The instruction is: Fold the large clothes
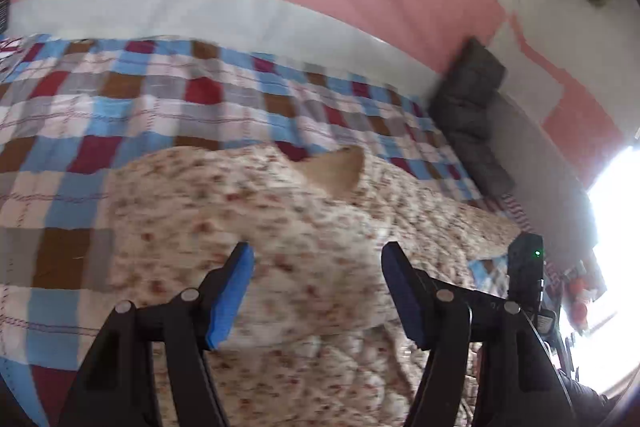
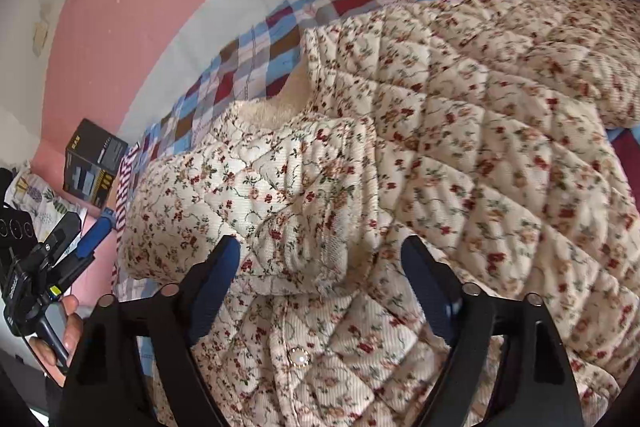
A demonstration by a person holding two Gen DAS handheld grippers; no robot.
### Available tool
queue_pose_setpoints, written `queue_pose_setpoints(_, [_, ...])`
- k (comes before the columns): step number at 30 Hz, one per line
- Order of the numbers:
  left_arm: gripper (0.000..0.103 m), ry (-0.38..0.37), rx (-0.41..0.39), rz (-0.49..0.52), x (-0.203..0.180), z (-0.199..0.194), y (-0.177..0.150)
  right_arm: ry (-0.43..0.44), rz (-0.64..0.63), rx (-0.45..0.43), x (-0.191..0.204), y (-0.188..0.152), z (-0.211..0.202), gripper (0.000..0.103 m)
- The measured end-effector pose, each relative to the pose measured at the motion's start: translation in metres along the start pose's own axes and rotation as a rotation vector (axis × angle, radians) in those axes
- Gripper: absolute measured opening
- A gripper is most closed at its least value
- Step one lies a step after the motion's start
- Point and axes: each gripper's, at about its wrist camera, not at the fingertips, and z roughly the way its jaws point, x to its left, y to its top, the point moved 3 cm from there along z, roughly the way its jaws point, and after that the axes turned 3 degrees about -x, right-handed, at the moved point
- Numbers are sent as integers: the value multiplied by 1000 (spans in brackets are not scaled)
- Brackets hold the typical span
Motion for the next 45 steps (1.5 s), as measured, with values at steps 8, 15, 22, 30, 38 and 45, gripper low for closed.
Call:
queue_pose_setpoints(8, [54, 142, 77, -56, 55, 44, -24, -150, -95, -40, 2, 42, 8, 5])
queue_pose_setpoints(15, [44, 223, 109, -113, 56, 100, -33, -297, -169, 7, -24, 74, 39, 5])
queue_pose_setpoints(22, [37, 247, 118, -44, 40, 80, -24, -315, -126, -22, -20, 82, 30, 11])
queue_pose_setpoints(30, [37, 149, 92, 37, -11, 90, -22, -163, -281, -158, 44, 73, -5, 17])
queue_pose_setpoints(38, [37, 301, 187, 87, -19, 145, -37, -213, -301, -15, 15, 55, 72, 14])
queue_pose_setpoints(45, [37, 181, 137, 26, -34, 92, -33, -123, -252, -98, 18, 53, -8, 48])
